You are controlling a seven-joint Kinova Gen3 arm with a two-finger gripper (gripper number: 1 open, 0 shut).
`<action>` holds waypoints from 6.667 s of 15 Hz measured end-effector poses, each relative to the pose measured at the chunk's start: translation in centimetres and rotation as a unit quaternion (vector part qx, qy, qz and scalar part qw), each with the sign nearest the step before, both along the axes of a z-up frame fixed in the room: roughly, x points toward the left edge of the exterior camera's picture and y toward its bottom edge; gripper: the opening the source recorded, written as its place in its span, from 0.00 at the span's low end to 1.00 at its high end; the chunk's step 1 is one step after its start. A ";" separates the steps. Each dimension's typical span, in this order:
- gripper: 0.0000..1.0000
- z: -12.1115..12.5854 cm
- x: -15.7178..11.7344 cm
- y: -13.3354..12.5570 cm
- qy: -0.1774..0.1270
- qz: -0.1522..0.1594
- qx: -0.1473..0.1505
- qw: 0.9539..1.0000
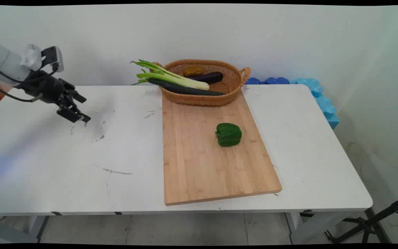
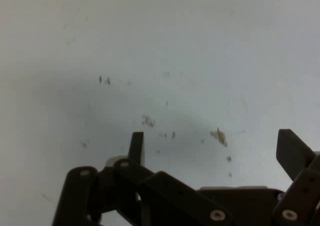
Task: Pick up the potato from the vegetable basket, then place the picked object on the cutting board
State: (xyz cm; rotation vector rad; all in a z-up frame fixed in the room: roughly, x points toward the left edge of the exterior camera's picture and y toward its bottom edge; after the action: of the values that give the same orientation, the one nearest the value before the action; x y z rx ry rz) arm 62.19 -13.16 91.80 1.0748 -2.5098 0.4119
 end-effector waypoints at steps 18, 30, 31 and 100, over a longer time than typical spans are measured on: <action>1.00 2.6 -8.4 -12.6 -0.030 -0.101 -0.070 0.992; 1.00 3.3 -14.6 -23.6 -0.032 -0.100 -0.138 0.985; 1.00 3.1 -15.0 -24.4 -0.032 -0.095 -0.140 0.985; 0.00 3.9 -23.5 -15.3 0.043 -0.066 -0.116 0.990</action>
State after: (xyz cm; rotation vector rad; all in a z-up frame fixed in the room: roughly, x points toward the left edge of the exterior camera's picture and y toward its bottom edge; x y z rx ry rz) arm 38.64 -28.41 95.73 0.8154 -2.3709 0.5890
